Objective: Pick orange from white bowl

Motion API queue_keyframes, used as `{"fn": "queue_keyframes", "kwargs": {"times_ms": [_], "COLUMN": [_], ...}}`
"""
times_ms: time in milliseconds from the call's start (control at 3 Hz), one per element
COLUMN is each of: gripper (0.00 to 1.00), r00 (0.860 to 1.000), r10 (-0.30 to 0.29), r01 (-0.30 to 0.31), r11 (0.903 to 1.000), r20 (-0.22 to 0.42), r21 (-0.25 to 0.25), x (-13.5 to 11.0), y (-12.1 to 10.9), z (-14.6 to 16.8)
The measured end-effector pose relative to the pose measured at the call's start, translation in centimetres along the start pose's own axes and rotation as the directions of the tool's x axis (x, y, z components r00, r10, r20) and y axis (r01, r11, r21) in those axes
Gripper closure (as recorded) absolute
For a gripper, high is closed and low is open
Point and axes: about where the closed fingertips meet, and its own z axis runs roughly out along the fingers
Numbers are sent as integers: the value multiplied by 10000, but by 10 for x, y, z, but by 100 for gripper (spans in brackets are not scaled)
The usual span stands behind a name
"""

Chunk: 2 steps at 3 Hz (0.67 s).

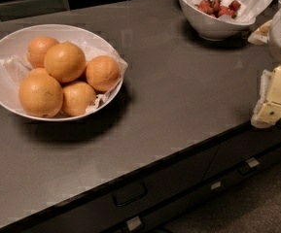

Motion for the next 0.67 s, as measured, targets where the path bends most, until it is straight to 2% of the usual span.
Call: {"fn": "queue_keyframes", "kwargs": {"times_ms": [667], "gripper": [0], "r00": [9998], "r10": [-182], "r01": [181], "r11": [9998], "r20": [32], "r21": [86], "x": [-7], "y": [-4], "z": [-2]}}
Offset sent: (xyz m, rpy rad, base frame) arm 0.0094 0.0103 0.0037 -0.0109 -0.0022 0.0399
